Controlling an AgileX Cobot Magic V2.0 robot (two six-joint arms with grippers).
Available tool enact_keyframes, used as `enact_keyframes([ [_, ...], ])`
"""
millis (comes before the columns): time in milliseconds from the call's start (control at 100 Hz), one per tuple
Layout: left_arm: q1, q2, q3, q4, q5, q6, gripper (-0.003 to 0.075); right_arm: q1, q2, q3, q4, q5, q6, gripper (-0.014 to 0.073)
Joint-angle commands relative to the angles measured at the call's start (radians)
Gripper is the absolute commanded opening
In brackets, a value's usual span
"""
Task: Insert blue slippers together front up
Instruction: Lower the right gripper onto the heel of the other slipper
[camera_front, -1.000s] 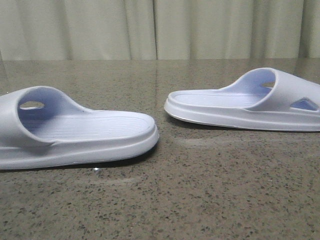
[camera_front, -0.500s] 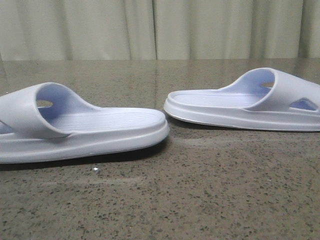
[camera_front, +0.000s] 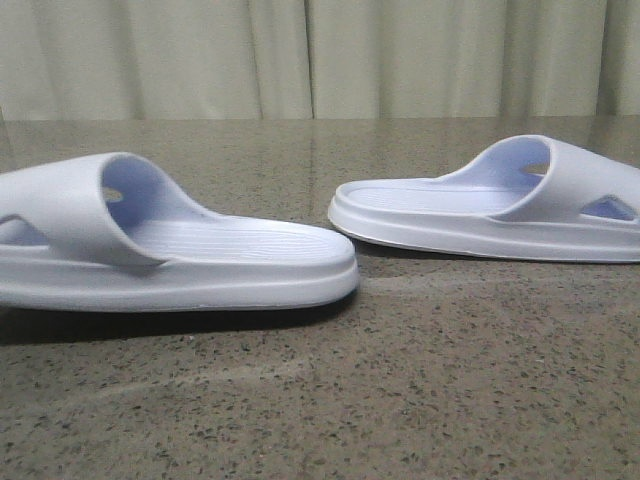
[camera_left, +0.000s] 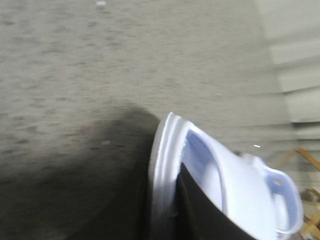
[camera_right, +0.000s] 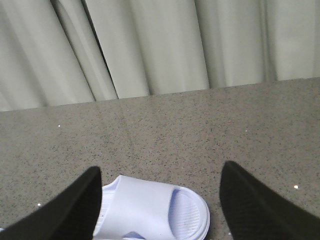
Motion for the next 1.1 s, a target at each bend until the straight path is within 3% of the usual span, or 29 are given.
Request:
enact_keyframes([
  [0, 0.001, -0.044, -0.068, -0.058, 0.038, 0.001, 0.0016, -0.006, 0.021, -0.033, 0.003, -0.083, -0.003, 0.0432],
  [460, 0.001, -0.104, -0.177, -0.087, 0.085, 0.001, 0.0016, -0.006, 0.032, -0.033, 0.012, -0.103, 0.004, 0.0432],
  [890, 0.001, -0.104, -0.177, -0.076, 0.078, 0.001, 0.0016, -0.007, 0.318, -0.033, 0.012, -0.071, 0.405, 0.0432],
  [1090, 0.001, -0.104, -0.177, -0.076, 0.078, 0.001, 0.0016, -0.007, 0.44, -0.033, 0.012, -0.125, 0.451, 0.0432],
])
